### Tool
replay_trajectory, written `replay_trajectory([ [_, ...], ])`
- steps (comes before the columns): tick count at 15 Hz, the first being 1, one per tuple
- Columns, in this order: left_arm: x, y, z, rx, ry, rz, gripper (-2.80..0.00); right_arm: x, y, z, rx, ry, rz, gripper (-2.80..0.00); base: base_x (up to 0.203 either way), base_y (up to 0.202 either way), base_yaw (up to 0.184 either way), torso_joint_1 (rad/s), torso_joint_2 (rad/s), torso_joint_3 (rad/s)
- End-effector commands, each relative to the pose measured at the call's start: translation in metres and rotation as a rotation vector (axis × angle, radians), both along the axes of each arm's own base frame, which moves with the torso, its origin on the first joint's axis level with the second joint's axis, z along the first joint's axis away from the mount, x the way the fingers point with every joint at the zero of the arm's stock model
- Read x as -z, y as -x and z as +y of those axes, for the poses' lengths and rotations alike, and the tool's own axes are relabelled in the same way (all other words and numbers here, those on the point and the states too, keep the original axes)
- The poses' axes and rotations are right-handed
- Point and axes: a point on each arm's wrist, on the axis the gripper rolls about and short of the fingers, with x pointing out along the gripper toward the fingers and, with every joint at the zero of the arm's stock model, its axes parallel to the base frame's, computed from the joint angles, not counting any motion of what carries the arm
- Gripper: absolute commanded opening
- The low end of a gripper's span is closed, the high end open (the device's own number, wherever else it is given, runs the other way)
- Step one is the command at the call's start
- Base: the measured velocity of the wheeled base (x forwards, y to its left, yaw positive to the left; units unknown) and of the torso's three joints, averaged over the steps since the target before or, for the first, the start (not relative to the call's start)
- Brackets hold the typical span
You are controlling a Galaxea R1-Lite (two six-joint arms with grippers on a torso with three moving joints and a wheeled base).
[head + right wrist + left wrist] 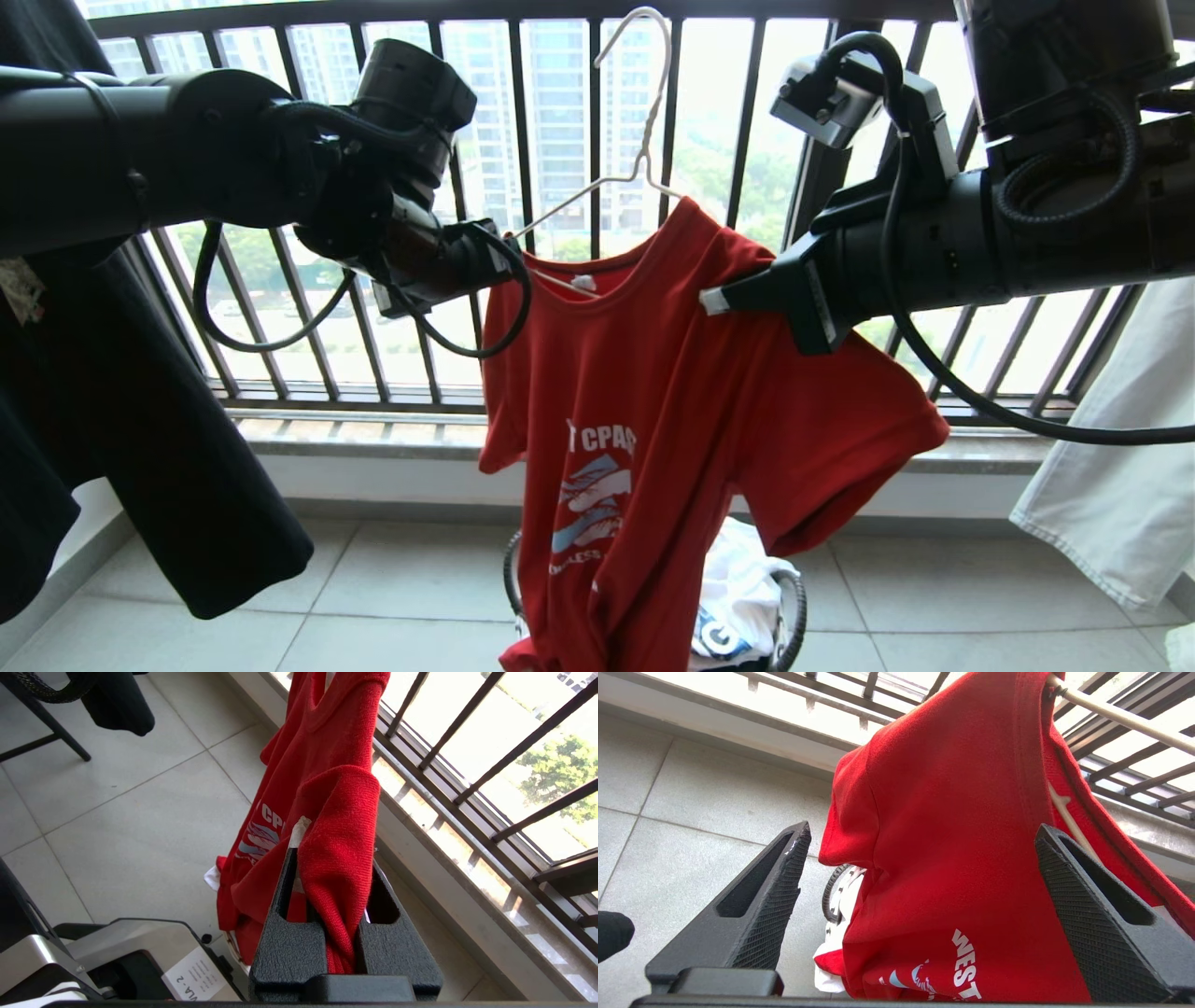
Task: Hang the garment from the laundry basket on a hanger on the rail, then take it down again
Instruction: Hang the clothes on the clothes rack
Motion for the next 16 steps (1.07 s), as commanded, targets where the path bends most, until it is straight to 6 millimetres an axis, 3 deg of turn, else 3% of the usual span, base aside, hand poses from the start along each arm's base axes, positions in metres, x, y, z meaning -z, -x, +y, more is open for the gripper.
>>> replay_trajectory([
  [1,-0.0026,0.002,0.0014,-0.003,0.009,-0.004,0.0,-0.0018,0.0022,-0.0011,-0.002,-0.001,-0.004,-2.8,0.0,0.0,0.0,0.0,0.0,0.0],
  [8,-0.0121,0.0065,0.0061,-0.007,0.037,-0.043,0.0,-0.0017,0.0026,-0.0014,-0.001,0.0,-0.003,-2.8,0.0,0.0,0.0,0.0,0.0,0.0],
  [16,-0.0063,-0.0012,0.0058,-0.016,0.031,-0.035,0.0,-0.0048,0.0065,-0.0036,-0.004,-0.005,-0.009,-2.8,0.0,0.0,0.0,0.0,0.0,0.0],
])
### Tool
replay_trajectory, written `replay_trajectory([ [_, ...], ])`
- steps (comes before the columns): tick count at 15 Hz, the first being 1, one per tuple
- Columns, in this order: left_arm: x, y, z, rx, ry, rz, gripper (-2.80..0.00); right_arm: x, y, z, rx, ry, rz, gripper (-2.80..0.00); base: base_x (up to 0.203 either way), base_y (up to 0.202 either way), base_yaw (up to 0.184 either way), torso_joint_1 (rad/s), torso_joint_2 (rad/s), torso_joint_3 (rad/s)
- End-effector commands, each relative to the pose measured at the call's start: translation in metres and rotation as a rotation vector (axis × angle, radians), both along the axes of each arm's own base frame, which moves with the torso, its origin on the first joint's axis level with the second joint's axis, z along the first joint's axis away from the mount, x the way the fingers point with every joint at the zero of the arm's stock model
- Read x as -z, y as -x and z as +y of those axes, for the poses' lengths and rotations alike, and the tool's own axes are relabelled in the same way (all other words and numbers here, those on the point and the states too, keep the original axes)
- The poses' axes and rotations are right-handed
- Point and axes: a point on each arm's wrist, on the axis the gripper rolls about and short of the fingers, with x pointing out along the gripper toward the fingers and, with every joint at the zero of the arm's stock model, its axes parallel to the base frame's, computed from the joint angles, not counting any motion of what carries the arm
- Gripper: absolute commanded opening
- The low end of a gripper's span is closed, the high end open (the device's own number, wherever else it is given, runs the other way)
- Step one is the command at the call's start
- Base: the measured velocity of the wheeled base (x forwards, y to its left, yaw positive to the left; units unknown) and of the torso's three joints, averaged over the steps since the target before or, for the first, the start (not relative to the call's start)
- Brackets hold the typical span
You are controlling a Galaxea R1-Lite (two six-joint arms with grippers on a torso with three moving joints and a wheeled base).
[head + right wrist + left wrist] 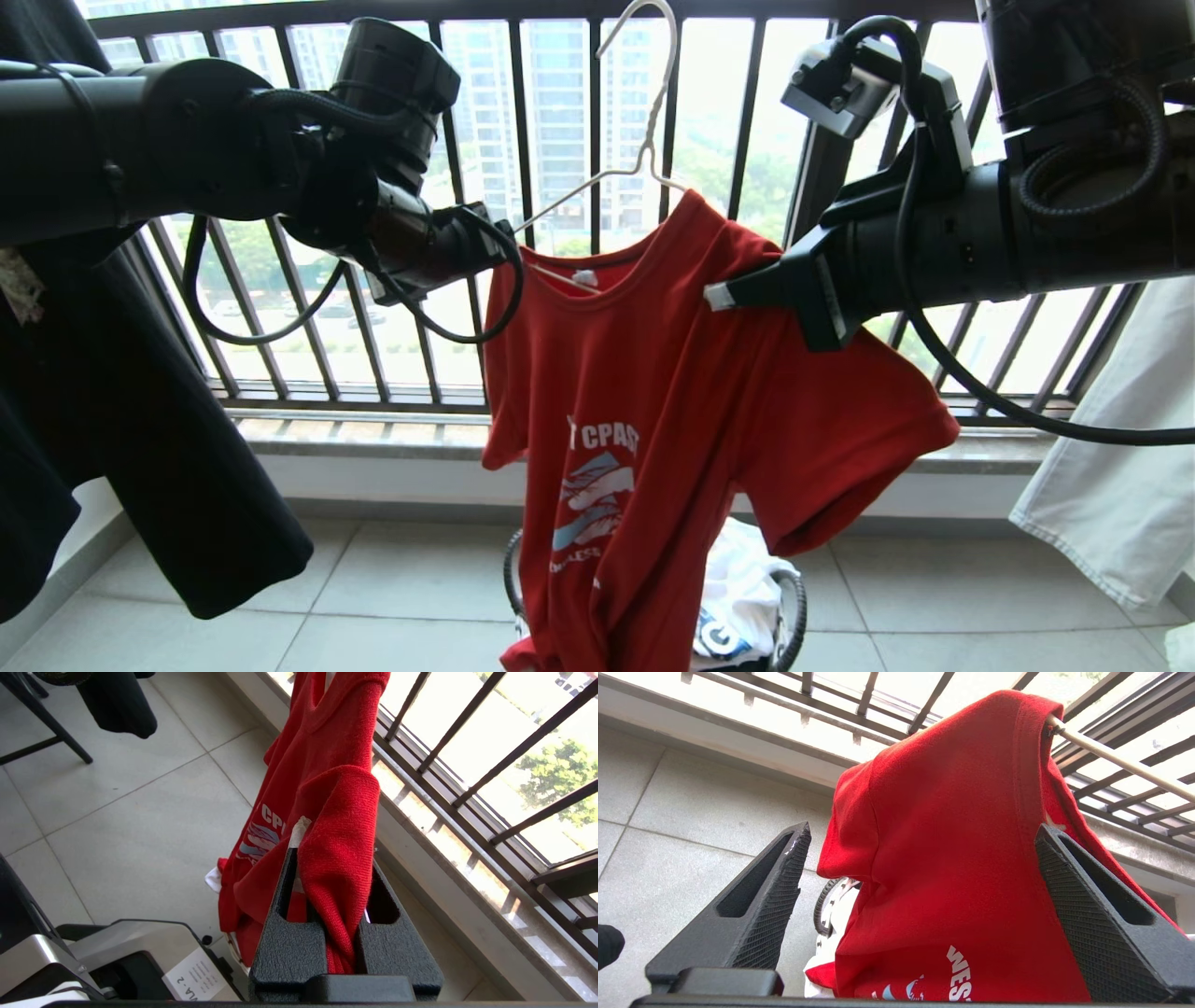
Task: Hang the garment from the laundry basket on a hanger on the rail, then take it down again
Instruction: Hang the clothes on the clothes rack
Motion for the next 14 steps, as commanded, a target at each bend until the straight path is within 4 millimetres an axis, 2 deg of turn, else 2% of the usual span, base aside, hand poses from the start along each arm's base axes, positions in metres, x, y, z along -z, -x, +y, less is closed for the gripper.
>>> replay_trajectory([
  [1,0.0014,-0.0006,-0.0001,-0.002,0.0,0.006,0.0,-0.0006,0.0023,-0.0016,-0.002,0.006,0.006,-2.8,0.0,0.0,0.0,0.0,0.0,0.0],
  [14,0.0016,-0.002,0.0029,0.029,0.024,0.018,0.0,-0.0029,0.0086,0.0021,-0.028,-0.002,0.004,-2.8,0.0,0.0,0.0,0.0,0.0,0.0],
])
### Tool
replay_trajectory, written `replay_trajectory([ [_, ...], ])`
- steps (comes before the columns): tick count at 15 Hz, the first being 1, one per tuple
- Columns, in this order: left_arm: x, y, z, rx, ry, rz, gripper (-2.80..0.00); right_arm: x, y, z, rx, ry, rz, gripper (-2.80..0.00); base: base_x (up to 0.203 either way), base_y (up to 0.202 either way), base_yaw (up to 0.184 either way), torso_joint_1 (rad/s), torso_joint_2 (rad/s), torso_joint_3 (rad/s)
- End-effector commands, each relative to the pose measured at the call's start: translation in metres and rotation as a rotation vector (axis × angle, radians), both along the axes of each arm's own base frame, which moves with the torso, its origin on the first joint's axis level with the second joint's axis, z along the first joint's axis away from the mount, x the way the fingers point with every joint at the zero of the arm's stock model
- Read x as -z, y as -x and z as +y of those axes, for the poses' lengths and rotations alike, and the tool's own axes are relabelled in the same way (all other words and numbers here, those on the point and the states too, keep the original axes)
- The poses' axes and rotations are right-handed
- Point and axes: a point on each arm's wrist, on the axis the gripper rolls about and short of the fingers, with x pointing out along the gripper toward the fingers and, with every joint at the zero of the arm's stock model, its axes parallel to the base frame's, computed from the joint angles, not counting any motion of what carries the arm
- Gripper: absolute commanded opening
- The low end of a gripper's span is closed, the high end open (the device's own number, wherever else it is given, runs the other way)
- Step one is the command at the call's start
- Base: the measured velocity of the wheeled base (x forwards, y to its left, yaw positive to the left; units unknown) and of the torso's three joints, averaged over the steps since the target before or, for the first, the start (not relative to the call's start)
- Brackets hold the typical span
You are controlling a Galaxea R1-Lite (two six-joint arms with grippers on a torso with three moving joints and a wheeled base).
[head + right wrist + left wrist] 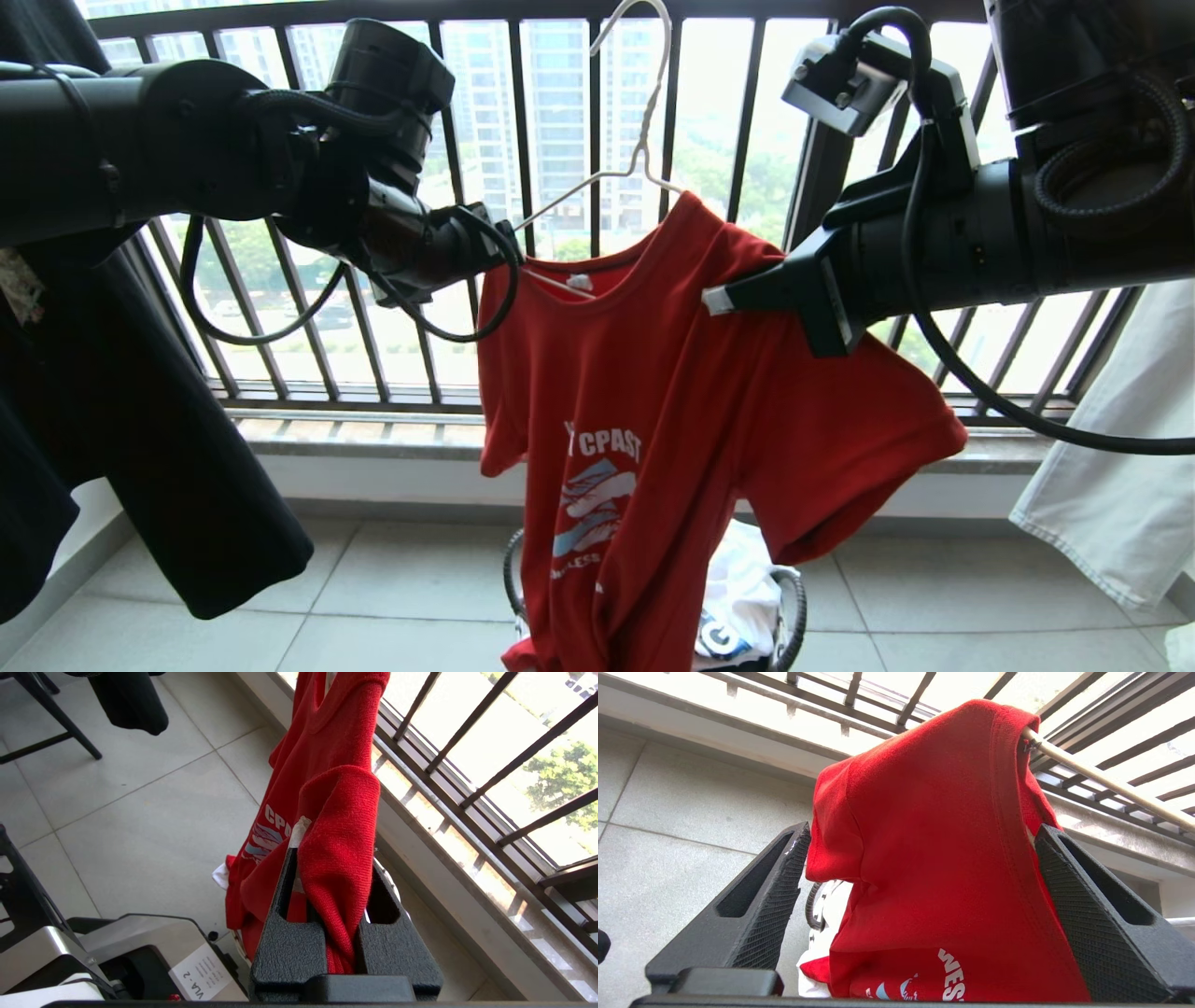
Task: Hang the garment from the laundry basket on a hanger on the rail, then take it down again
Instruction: Hang the clothes on the clothes rack
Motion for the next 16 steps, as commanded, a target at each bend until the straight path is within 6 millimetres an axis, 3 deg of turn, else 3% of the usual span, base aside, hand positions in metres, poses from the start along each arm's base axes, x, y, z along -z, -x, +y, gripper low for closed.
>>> replay_trajectory([
  [1,0.002,-0.002,0.001,-0.01,0.0,0.004,0.0,-0.002,0.004,-0.001,-0.007,-0.003,-0.005,-2.8,0.0,0.0,0.0,0.0,0.0,0.0],
  [12,0.0,-0.008,0.004,-0.032,0.028,-0.03,0.0,-0.009,0.013,-0.006,-0.017,-0.018,-0.022,-2.8,0.0,0.0,0.0,0.0,0.0,0.0],
  [16,-0.011,0.005,0.009,0.012,0.075,-0.042,0.0,-0.008,0.015,-0.004,-0.024,-0.008,-0.008,-2.8,0.0,0.0,0.0,0.0,0.0,0.0],
])
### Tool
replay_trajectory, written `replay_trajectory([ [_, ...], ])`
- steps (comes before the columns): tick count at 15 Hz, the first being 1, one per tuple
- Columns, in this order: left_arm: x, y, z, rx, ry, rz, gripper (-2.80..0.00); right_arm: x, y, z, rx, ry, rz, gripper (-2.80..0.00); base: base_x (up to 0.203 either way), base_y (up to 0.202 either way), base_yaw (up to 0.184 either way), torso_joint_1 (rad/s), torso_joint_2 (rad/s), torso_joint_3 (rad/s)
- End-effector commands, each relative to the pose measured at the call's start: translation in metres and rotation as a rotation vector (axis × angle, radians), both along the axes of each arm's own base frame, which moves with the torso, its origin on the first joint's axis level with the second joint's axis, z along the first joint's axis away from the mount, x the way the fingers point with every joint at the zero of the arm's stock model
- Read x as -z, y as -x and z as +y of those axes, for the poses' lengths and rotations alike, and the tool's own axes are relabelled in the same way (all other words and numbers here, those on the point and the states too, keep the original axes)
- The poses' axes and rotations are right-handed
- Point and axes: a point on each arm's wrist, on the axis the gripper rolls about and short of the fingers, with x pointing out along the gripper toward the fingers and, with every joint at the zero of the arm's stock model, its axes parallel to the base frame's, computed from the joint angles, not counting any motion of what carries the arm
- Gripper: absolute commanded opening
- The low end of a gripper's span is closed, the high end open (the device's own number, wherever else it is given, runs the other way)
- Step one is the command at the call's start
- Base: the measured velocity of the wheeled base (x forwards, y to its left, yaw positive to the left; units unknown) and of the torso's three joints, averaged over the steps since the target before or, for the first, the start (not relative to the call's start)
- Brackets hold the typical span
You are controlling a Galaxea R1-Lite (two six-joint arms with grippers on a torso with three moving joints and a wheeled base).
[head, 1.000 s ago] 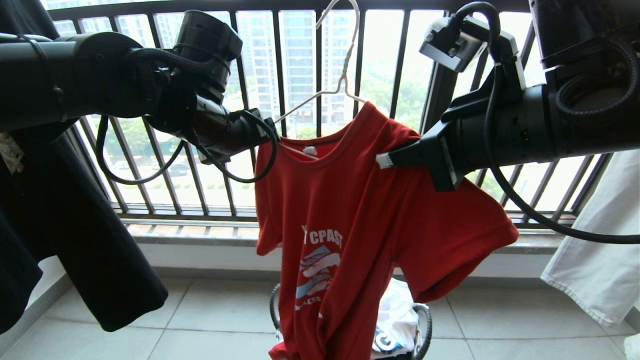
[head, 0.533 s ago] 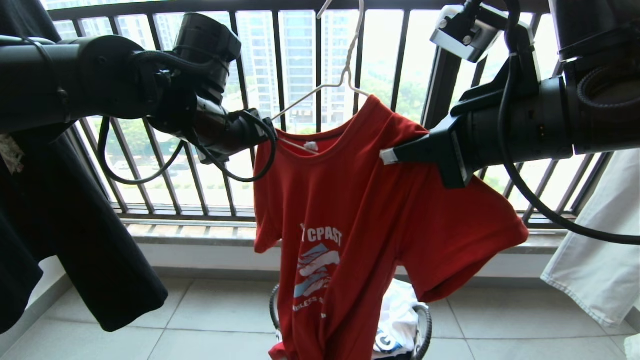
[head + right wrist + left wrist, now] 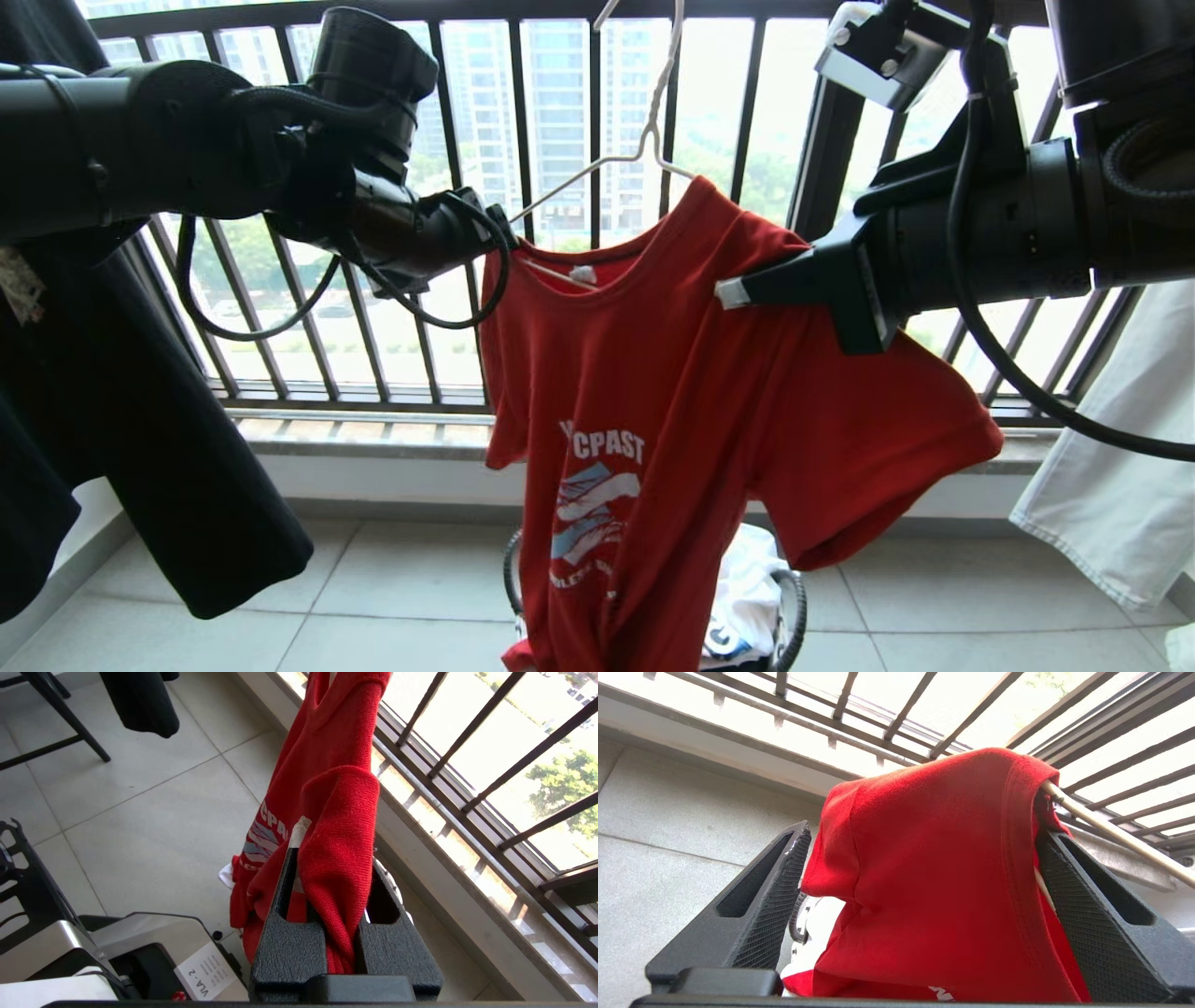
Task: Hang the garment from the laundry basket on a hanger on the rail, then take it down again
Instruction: Hang the clothes on the clothes rack
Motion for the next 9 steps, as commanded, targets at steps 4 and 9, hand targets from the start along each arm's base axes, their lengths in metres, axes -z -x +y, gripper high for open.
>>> replay_trajectory([
  [4,-0.003,0.0061,0.0019,0.039,0.022,0.007,0.0,-0.0004,0.0033,0.0032,-0.018,0.001,0.001,-2.8,0.0,0.0,0.0,0.0,0.0,0.0],
  [9,0.0014,0.002,0.0004,0.036,0.011,0.016,0.0,-0.003,0.0039,0.0027,-0.017,-0.003,-0.008,-2.8,0.0,0.0,0.0,0.0,0.0,0.0],
])
